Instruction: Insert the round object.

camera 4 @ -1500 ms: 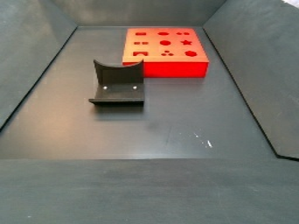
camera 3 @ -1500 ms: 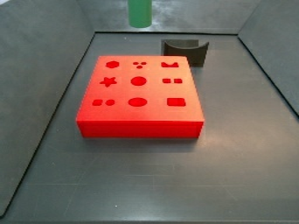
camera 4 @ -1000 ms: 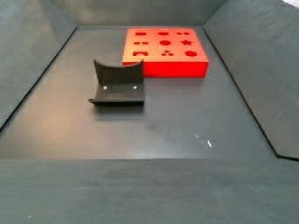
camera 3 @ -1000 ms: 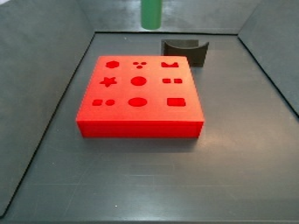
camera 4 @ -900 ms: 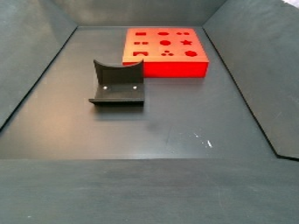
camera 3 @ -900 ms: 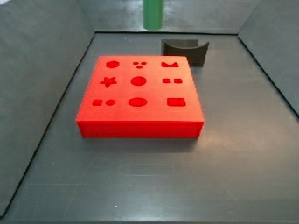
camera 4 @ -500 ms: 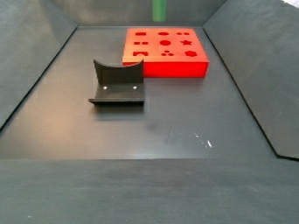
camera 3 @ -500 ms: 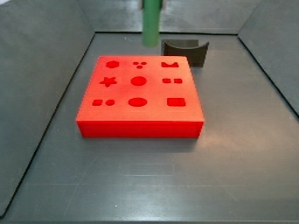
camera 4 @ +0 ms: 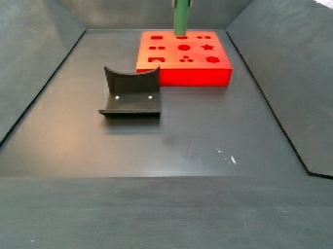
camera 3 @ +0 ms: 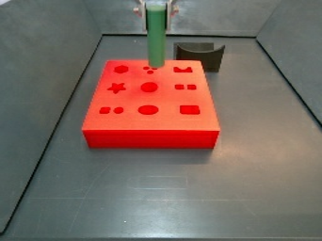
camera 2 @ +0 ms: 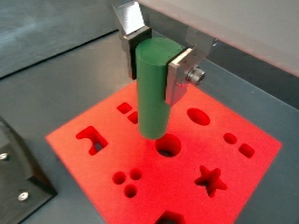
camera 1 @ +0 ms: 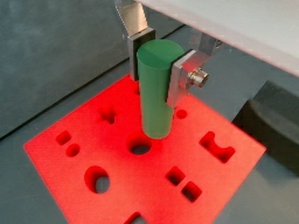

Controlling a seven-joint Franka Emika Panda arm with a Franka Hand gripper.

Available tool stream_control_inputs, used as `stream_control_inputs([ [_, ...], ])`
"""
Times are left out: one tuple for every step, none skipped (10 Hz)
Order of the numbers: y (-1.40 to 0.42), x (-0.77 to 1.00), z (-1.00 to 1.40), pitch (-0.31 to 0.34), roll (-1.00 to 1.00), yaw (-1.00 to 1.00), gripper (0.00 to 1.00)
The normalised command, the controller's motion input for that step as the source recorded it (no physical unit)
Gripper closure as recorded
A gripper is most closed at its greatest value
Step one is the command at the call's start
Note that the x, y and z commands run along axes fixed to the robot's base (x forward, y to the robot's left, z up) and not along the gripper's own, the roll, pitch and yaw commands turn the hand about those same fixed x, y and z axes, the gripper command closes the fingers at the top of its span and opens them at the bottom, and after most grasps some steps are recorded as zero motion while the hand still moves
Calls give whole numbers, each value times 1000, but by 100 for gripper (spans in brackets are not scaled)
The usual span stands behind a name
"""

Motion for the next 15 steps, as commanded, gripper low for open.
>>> stream_control_inputs([
  [-240,0,-251,-3,164,0,100],
  [-229,0,-260,-3,161,0,100],
  [-154,0,-369,-19,170,0,100],
  [-29,71,-454,-13,130,71,100],
  [0,23,-429,-11,136,71,100],
  [0,-40,-326,0,81,0,100],
  [-20,-157,-234,0,29,-20,100],
  [-74,-240,-129,-29,16,-14,100],
  [-120,-249,-103,-40,23,0,100],
  [-126,-160,-106,-70,0,0,100],
  [-40,-71,-163,-61,0,0,100],
  [0,43,-323,-60,26,86,100],
  [37,129,-363,-83,64,131,100],
  [26,171,-329,-69,67,134,100],
  [37,306,-317,-61,73,177,100],
])
